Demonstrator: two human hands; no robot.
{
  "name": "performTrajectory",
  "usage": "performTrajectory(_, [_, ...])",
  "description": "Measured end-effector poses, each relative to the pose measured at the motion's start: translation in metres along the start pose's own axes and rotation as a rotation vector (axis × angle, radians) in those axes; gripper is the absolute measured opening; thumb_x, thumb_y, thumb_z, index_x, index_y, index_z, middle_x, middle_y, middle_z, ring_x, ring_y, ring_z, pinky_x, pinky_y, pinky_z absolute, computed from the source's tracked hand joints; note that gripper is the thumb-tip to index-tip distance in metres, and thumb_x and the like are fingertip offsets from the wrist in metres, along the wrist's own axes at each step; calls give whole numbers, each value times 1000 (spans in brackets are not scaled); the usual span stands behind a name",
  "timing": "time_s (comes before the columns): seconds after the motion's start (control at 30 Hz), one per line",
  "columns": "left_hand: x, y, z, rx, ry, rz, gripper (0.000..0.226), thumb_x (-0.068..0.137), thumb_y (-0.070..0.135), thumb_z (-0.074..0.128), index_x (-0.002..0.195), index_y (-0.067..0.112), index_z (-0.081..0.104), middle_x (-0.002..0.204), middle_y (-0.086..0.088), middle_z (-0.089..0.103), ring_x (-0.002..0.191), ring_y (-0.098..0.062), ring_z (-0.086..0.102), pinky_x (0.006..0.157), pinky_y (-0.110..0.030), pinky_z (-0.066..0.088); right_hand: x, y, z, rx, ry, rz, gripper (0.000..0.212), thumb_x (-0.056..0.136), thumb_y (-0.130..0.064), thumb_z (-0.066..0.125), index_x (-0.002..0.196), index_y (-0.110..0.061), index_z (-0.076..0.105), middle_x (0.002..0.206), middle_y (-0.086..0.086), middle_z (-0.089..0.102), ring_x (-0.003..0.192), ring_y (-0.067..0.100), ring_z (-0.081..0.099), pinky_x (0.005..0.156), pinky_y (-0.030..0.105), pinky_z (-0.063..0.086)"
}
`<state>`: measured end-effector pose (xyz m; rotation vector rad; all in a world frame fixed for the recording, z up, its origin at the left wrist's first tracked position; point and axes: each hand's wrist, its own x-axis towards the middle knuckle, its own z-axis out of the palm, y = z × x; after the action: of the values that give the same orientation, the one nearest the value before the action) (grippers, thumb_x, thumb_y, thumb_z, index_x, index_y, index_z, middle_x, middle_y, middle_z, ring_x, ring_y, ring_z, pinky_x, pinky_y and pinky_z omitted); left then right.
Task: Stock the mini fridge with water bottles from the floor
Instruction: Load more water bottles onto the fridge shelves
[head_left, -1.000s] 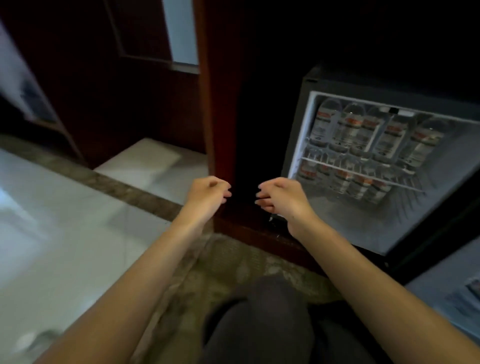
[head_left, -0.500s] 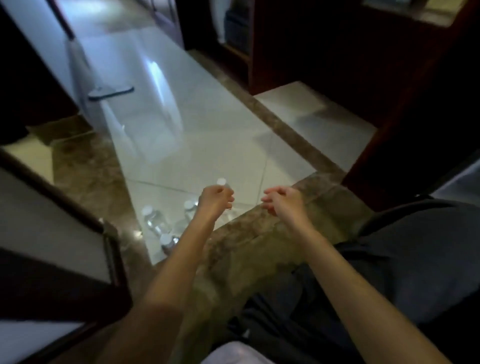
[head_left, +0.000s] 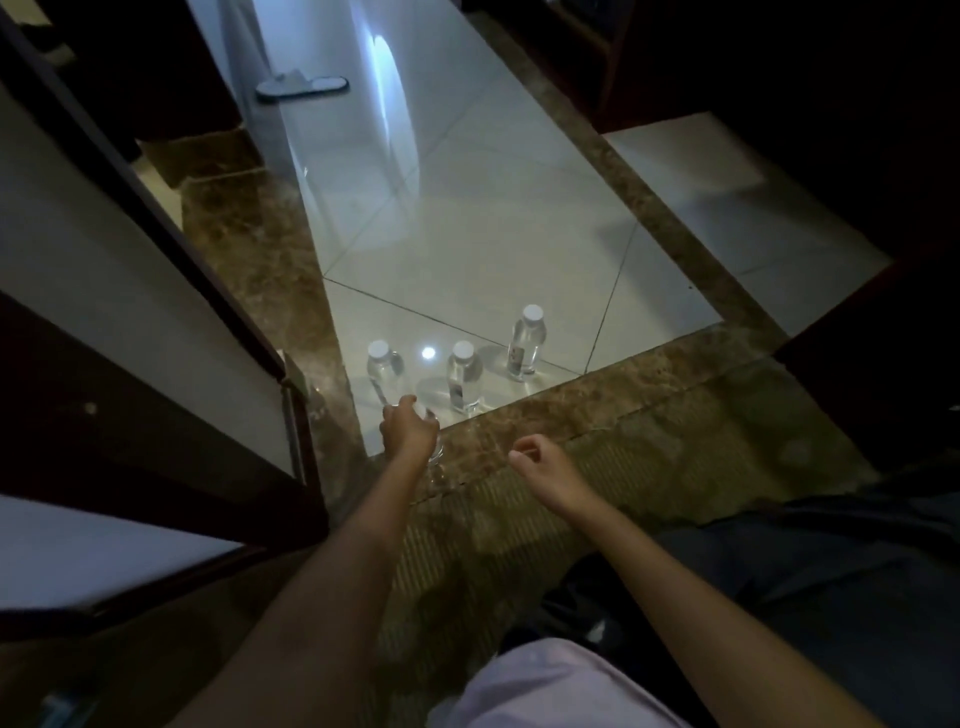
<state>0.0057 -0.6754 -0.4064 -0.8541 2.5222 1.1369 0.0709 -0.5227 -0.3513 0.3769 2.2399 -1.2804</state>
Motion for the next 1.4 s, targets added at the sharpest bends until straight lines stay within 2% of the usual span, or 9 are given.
performTrajectory(0.2, [1, -12, 9, 129, 26, 192, 23, 90, 11, 55, 112, 6, 50, 129, -15, 43, 109, -32, 53, 88, -35, 48, 5, 18, -12, -8, 59, 113, 32, 97, -20, 40, 125, -5, 48, 128, 13, 52, 115, 22, 50, 85, 27, 40])
performTrajectory(0.33, [-13, -14, 12, 72, -59, 299, 23, 96, 14, 42, 118, 8, 39, 132, -17, 42, 114, -36, 52, 96, -44, 49, 7, 20, -19, 9, 106, 133, 30, 97, -18, 41, 122, -4, 50, 127, 14, 53, 115, 24, 51, 89, 30, 41])
performTrajectory(0.43, [-21, -14, 18, 135, -50, 380, 21, 94, 10, 48, 114, 6, 47, 123, -9, 42, 113, -32, 52, 85, -28, 47, 6, 20, -21, 7, 76, 124, 31, 97, -17, 42, 124, -5, 49, 129, 13, 52, 116, 23, 50, 86, 28, 40])
performTrajectory(0.57, [-32, 4, 18, 84, -54, 379, 19, 87, 11, 58, 104, 3, 55, 110, -11, 46, 93, -23, 52, 75, -26, 40, 5, 23, -30, -23, 26, 137, 32, 94, -10, 46, 126, -6, 48, 129, 14, 51, 106, 20, 51, 81, 26, 41])
performTrajectory(0.87, [-83, 110, 29, 162, -344, 824, 16, 71, 14, 71, 82, 21, 62, 98, -1, 56, 89, -16, 54, 73, -21, 40, -5, 24, -94, 111, 80, 122, 54, 85, 5, 55, 136, -7, 38, 135, 15, 46, 119, 28, 50, 82, 29, 50])
performTrajectory(0.97, [-103, 158, 37, 213, -429, 981, 22, 67, 15, 75, 85, 21, 65, 95, 0, 54, 85, -13, 52, 67, -14, 39, -11, 21, -122, 164, 151, 41, 52, 85, -4, 60, 133, -7, 40, 132, 13, 49, 115, 26, 53, 71, 20, 46])
performTrajectory(1.07, [-128, 212, 35, 166, -530, 1110, 20, 66, 15, 75, 83, 21, 66, 92, -1, 52, 83, -13, 52, 66, -13, 40, -20, 18, -162, 238, 243, -54, 37, 85, -1, 58, 121, -5, 50, 110, 6, 55, 95, 16, 54, 70, 18, 45])
performTrajectory(1.23, [-171, 296, 43, 167, -702, 1255, 25, 64, 11, 72, 65, 32, 59, 84, 5, 50, 83, -15, 53, 73, -26, 45, -33, 15, -233, 251, 426, -105, 67, 68, 3, 71, 127, -12, 43, 116, 1, 52, 105, 16, 51, 67, 15, 41])
performTrajectory(1.4, [-218, 356, 78, 60, -665, 1240, 17, 70, 6, 66, 66, 22, 61, 81, 6, 55, 85, -11, 52, 74, -22, 40, -59, 16, -283, 336, 772, -163, 60, 68, 2, 74, 118, -9, 44, 101, 0, 50, 94, 16, 55, 65, 16, 46])
